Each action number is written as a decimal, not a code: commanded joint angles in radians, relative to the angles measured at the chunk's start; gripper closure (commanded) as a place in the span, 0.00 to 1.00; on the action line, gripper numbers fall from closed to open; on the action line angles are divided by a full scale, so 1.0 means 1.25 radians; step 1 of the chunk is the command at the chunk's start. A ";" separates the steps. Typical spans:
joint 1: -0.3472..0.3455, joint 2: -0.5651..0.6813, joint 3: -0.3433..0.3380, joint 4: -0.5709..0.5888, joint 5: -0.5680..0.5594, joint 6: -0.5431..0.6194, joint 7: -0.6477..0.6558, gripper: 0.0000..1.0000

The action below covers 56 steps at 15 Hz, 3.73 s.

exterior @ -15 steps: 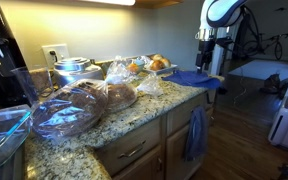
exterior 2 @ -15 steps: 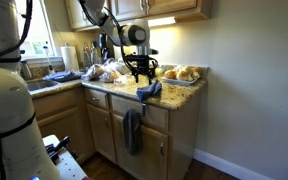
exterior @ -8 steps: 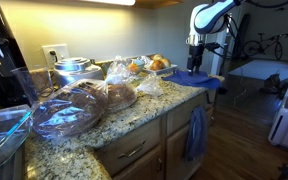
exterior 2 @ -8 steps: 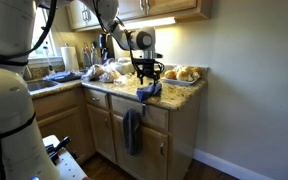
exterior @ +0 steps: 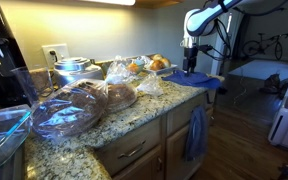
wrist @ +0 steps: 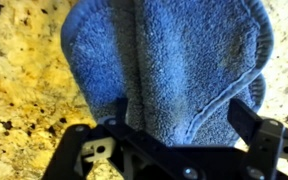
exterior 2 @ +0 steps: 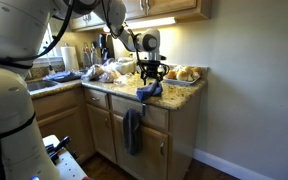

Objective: Pick up the blue towel from the countertop and hang it on the bottom cabinet.

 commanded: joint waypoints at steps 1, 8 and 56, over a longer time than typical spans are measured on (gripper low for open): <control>-0.019 0.056 0.013 0.084 0.003 -0.054 -0.032 0.00; -0.023 0.106 0.018 0.165 -0.001 -0.099 -0.058 0.00; -0.014 -0.236 0.013 -0.182 0.088 -0.259 -0.049 0.90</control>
